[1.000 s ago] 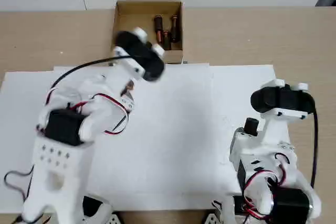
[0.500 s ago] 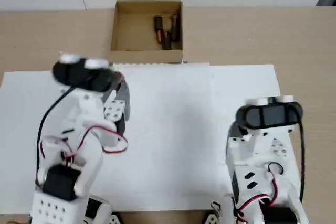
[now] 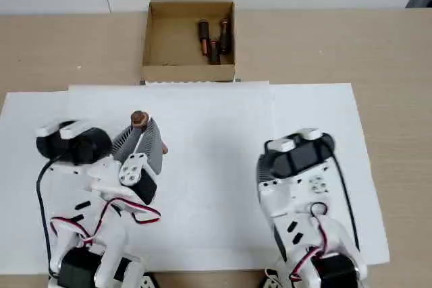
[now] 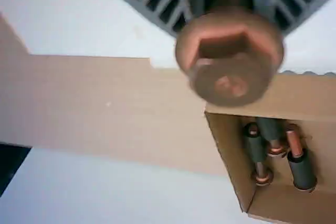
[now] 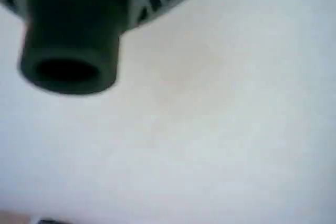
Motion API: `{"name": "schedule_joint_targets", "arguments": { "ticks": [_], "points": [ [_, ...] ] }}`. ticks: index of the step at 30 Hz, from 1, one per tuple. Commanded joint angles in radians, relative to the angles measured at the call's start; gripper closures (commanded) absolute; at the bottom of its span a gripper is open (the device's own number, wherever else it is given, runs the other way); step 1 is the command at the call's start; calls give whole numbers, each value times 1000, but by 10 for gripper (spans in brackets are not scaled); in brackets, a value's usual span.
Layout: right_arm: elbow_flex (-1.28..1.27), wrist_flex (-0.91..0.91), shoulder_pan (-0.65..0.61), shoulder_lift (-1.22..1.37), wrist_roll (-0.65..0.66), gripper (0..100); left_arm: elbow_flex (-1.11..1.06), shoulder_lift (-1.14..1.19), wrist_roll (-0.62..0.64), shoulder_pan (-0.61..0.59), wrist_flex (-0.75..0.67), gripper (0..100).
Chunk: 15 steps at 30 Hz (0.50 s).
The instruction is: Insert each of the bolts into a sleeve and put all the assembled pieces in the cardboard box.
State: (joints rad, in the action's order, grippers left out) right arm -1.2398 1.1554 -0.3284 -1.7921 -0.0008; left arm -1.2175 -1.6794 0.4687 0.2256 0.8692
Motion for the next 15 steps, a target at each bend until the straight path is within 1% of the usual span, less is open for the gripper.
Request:
{"name": "schedule_joint_targets", "arguments": {
  "ticks": [1, 4, 9, 13, 15],
  "points": [
    [-44, -85, -65, -25, 14, 996, -33, -78, 28, 3, -31, 994],
    [-87, -133, -110, -22, 12, 996, -88, -140, 28, 9, -32, 994],
    [-163, -213, -194, -22, 15, 996, -111, -138, 34, 66, -34, 994],
    [-206, -249, -278, -22, 15, 996, -116, -137, 121, 71, -137, 994],
    [-230, -259, -308, -22, 18, 996, -137, -137, 132, 77, -199, 994]
  ]
}}
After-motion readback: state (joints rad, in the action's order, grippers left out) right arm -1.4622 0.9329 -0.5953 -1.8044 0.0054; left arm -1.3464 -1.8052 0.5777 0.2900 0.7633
